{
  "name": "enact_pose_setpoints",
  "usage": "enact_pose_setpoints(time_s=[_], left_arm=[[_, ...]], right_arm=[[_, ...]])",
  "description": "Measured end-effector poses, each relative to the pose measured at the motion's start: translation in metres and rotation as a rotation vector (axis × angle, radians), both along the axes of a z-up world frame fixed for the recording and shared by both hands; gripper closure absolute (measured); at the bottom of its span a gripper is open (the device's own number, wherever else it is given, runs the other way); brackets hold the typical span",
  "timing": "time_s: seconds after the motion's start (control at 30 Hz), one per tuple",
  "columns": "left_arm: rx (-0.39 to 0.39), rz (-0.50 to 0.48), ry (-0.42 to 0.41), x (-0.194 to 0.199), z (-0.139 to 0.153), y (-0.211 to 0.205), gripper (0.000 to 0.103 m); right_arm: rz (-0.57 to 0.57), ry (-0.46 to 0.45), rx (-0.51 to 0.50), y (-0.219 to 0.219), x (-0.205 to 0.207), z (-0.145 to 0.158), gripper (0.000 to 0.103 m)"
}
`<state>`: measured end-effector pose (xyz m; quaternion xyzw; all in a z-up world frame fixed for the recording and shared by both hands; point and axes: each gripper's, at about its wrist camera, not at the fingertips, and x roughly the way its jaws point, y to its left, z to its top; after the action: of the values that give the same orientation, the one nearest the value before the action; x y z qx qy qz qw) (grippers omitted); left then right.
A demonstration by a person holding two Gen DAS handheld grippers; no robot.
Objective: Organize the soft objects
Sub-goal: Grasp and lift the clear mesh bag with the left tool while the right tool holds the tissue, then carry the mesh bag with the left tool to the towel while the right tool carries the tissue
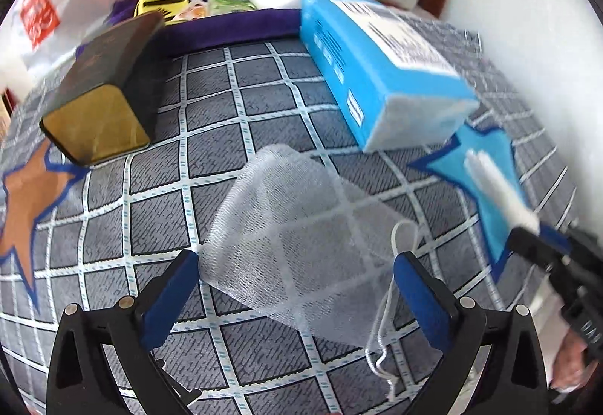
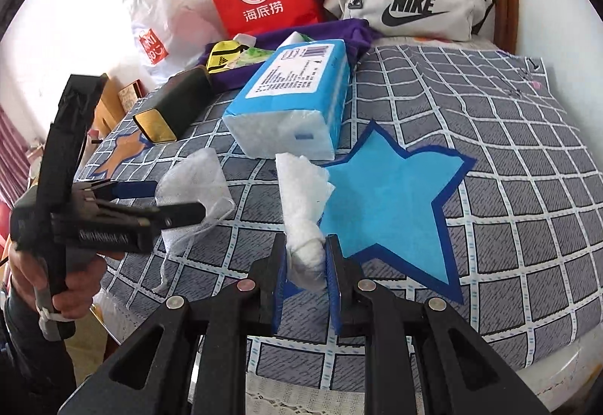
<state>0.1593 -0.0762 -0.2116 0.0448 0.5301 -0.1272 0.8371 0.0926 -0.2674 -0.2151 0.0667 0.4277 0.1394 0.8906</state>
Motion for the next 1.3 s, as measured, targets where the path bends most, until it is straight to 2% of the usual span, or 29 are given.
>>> enact_pose_setpoints(time_s=[0.3,0.47,0.57,0.63,0.67,0.73,0.8,0.93,1.0,1.1,1.3], left_arm=[[0.057,-0.061,-0.031,-0.015,-0.002,-0.014,0.0],[0.059,-0.052,-0.04,-0.015,-0.002,-0.015,0.001],[0.051,-0.05,-0.053,-0.016,0.002,-0.015,0.016],[0.045,-0.054,-0.054,-0.015,0.004,-0.015,0.03],[0.042,-0.052,-0.051,-0.014,0.006,-0.014,0.033],[0.032,-0.047,-0.047,-0.012,0.008,-0.012,0.049],[0.017,-0.043,-0.039,-0.01,0.01,-0.009,0.061],[-0.032,-0.031,-0.014,-0.007,0.012,0.0,0.085],[-0.07,-0.019,0.004,-0.005,0.012,0.008,0.093],[-0.127,0.0,0.012,-0.007,0.014,0.02,0.095],[-0.155,0.061,-0.004,-0.012,0.018,0.046,0.095]], right_arm=[[-0.01,0.028,0.01,0.0,0.005,-0.009,0.083],[-0.011,0.036,0.008,0.0,0.006,-0.01,0.083],[-0.009,0.034,-0.002,0.0,0.006,-0.007,0.083],[-0.01,0.036,-0.01,0.0,0.005,-0.007,0.083],[-0.01,0.039,-0.011,0.0,0.005,-0.006,0.083],[-0.007,0.043,-0.011,-0.001,0.004,-0.006,0.083],[-0.006,0.048,-0.012,0.0,0.003,-0.006,0.083],[-0.005,0.057,-0.021,0.003,0.004,-0.005,0.083],[-0.002,0.058,-0.022,0.004,0.005,-0.003,0.083],[0.001,0.059,-0.031,0.007,0.007,0.0,0.083],[0.01,0.061,-0.036,0.013,0.009,0.004,0.083]])
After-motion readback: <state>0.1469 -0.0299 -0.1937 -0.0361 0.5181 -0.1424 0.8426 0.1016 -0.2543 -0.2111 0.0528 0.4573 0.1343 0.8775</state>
